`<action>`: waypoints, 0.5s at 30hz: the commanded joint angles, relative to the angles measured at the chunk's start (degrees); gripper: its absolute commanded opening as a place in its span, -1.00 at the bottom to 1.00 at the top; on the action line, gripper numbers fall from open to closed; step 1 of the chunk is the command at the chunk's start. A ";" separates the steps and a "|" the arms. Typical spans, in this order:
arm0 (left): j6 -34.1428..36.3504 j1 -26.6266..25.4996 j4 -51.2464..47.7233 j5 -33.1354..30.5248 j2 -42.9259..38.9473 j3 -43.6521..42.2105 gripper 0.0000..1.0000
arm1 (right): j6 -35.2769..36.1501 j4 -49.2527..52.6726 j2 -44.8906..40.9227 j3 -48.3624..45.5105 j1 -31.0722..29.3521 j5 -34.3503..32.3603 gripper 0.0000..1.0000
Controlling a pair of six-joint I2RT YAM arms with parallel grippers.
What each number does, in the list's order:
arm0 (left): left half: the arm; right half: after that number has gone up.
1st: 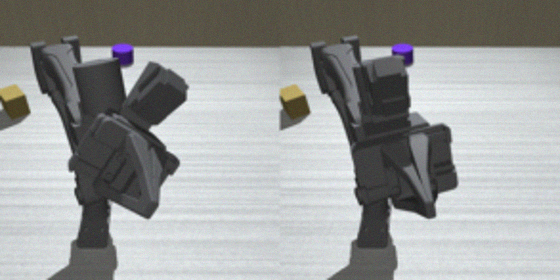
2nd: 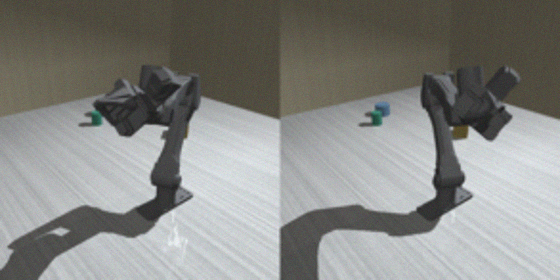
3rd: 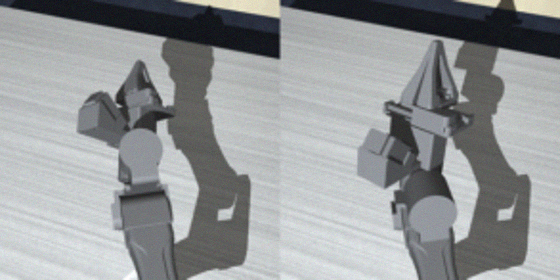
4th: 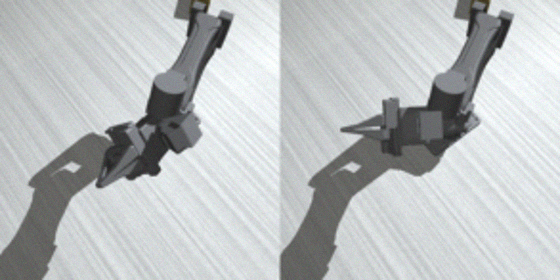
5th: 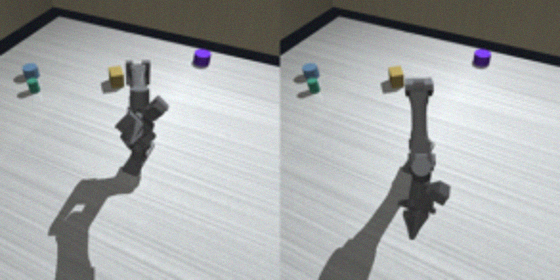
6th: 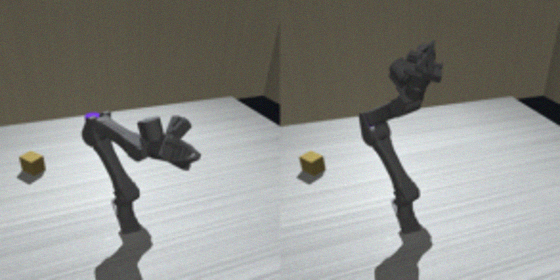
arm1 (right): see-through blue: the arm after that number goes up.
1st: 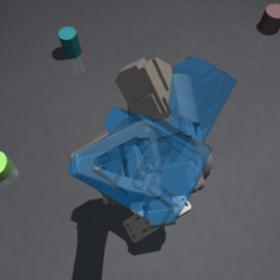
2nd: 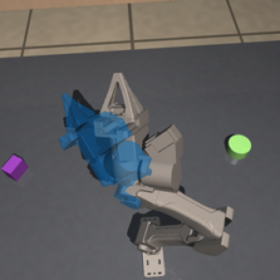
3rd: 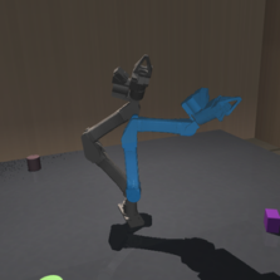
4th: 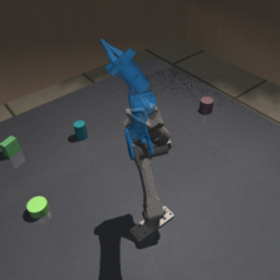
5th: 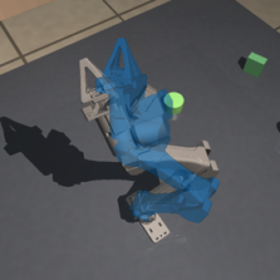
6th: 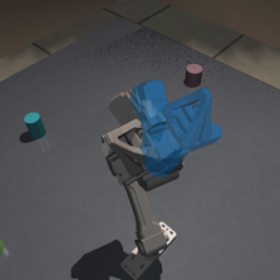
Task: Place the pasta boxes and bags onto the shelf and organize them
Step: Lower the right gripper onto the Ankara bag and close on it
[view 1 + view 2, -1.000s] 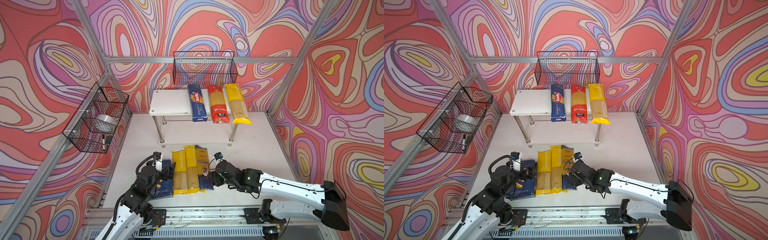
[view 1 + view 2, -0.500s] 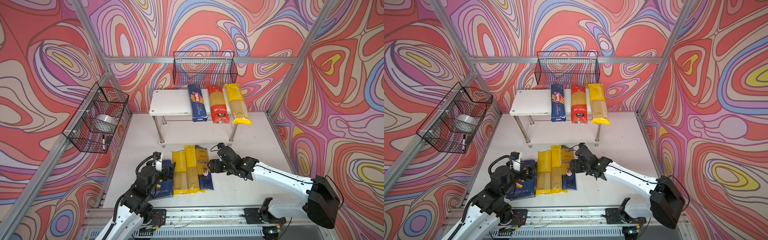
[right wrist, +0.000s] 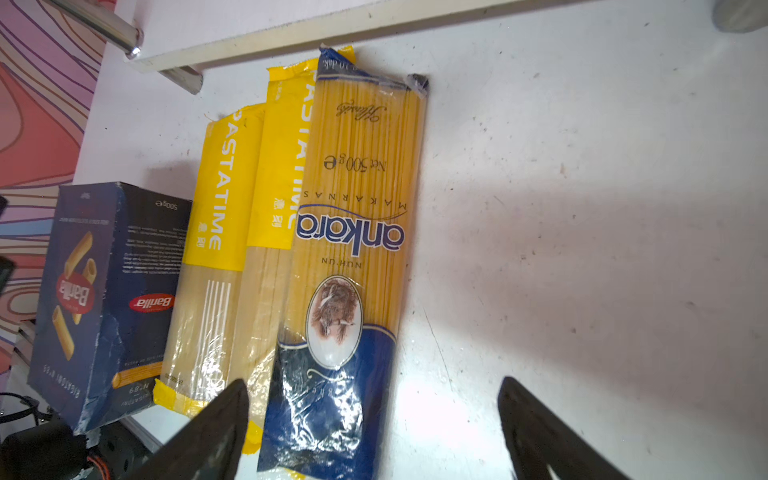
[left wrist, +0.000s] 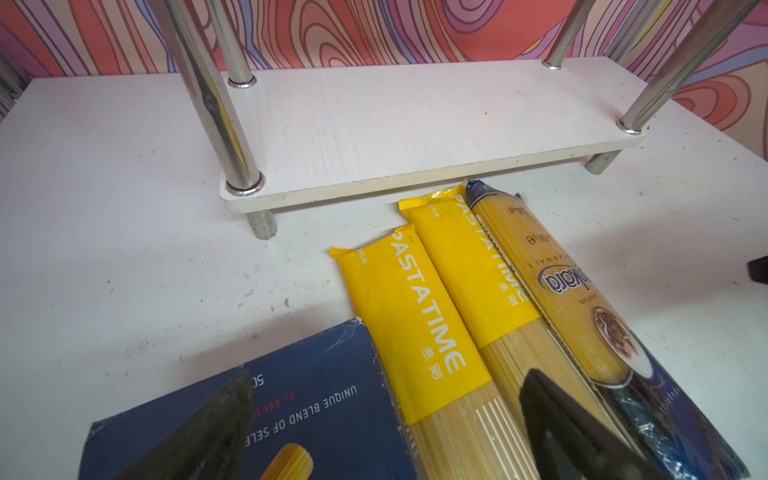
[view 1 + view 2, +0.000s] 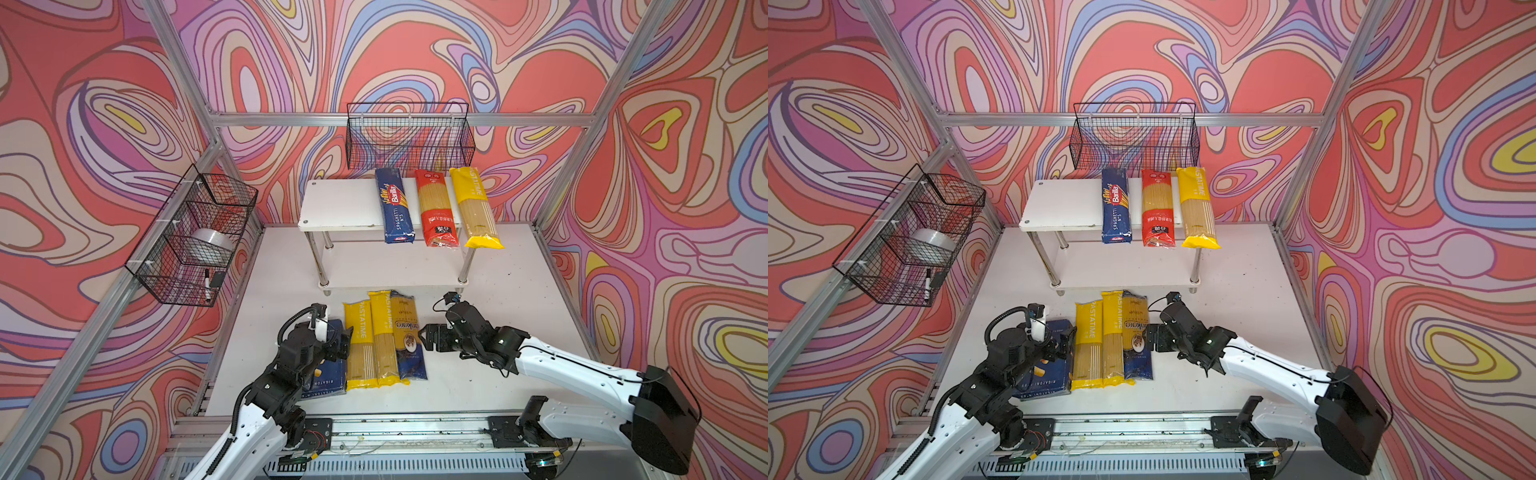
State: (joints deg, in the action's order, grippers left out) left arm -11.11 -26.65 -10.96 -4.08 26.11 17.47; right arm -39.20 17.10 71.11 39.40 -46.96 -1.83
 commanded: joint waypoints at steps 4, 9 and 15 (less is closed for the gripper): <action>-0.21 -0.22 -1.47 -1.87 -5.61 -0.75 1.00 | 1.45 -5.54 13.24 4.79 -2.07 3.24 0.97; -0.44 -0.13 -2.29 -2.42 -8.11 -1.30 1.00 | 2.63 -5.07 17.65 7.68 -3.26 2.29 0.97; -0.24 -0.07 -1.92 -2.01 -7.01 -1.09 1.00 | 2.17 -3.01 19.50 8.60 -3.22 -1.15 0.97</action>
State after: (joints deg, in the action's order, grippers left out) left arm -11.16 -26.65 -11.81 -5.65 18.65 17.02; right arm -37.15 13.21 89.71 47.46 -50.06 -0.32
